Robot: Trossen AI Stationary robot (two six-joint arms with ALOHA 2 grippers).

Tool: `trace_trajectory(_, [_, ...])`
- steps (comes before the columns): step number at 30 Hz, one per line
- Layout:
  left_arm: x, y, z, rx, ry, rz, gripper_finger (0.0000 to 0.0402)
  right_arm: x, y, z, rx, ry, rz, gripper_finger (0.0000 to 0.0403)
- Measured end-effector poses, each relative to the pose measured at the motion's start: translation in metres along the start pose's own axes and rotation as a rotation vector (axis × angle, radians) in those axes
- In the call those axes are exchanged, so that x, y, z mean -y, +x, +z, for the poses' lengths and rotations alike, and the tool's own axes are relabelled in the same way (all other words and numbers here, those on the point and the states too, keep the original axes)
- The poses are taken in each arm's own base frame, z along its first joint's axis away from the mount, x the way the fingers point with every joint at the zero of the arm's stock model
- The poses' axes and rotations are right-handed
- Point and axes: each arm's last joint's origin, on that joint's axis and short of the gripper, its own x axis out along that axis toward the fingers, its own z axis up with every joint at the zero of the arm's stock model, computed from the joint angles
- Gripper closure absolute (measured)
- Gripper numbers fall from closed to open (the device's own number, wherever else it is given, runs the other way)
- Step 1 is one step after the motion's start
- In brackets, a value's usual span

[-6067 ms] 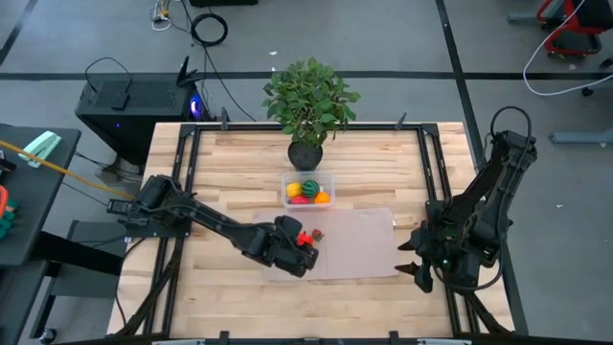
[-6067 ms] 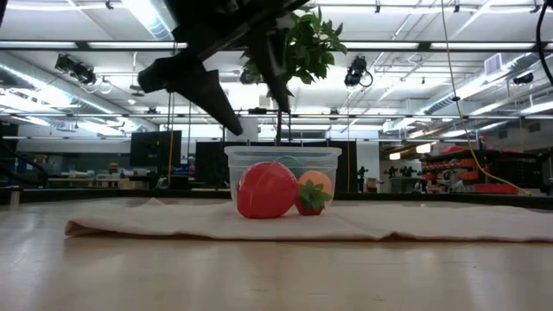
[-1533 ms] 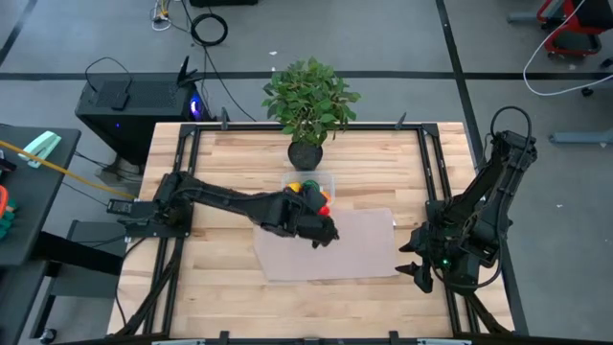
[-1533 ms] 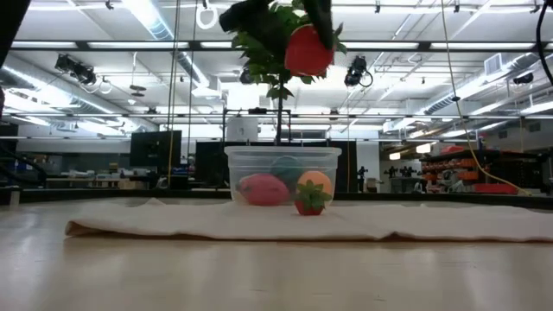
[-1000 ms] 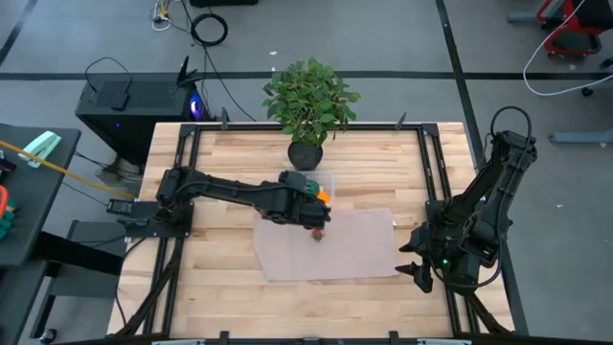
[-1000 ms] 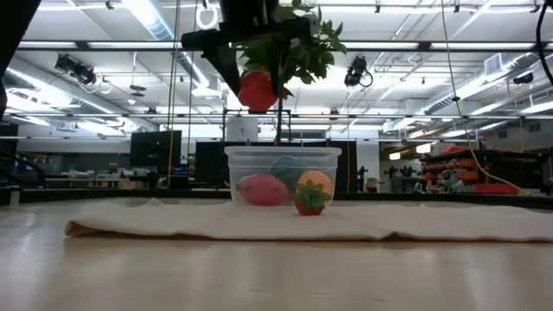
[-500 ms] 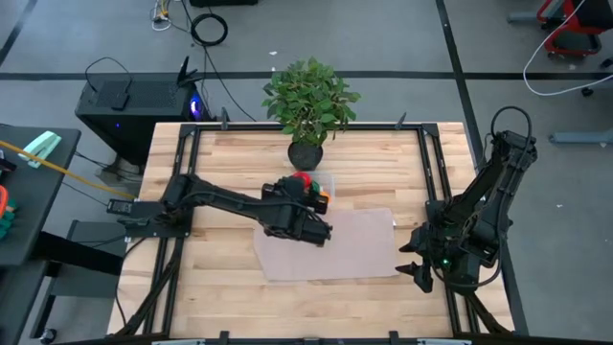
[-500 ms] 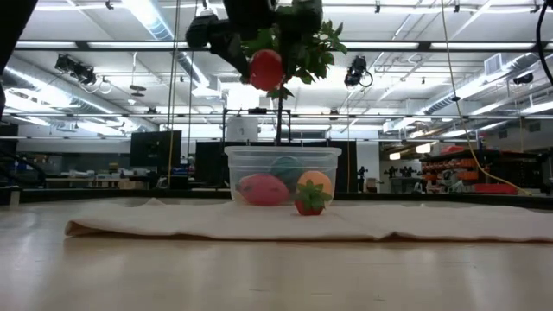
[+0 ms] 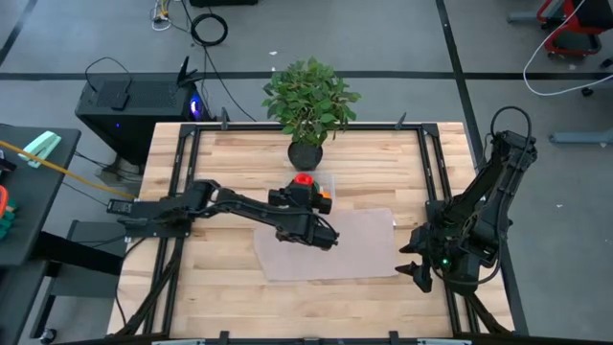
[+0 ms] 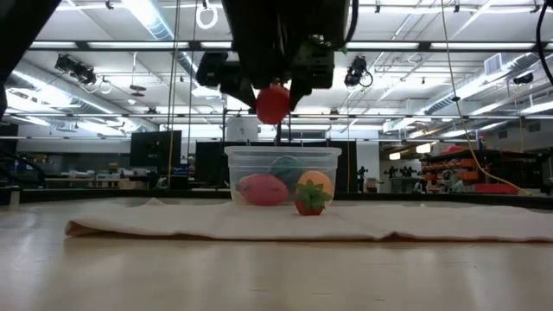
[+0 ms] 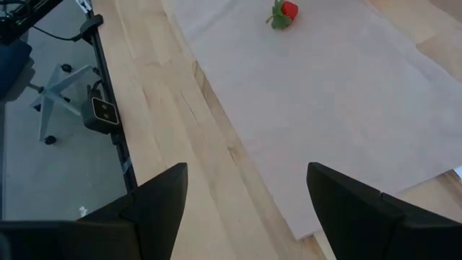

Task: Pick and placing Produce into tupperware
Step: Put the apple into the transparent bin

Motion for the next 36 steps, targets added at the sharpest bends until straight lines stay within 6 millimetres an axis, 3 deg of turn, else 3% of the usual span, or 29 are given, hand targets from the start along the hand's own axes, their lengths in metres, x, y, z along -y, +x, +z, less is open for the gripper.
trace_trajectory(6, [0.001,0.016,-0.012,0.006,-0.083,0.053,0.0115,0.000,0.000,0.000,-0.003,0.002,0.000,0.0115])
trace_trajectory(22, [-0.001,0.037,-0.009,0.003,-0.034,0.108,0.0115,0.000,0.000,0.000,-0.004,-0.005,0.000,0.0115])
trace_trajectory(36, [0.001,0.038,-0.016,-0.034,-0.025,0.116,0.0115,0.000,0.000,0.000,-0.003,-0.008,0.000,0.0115])
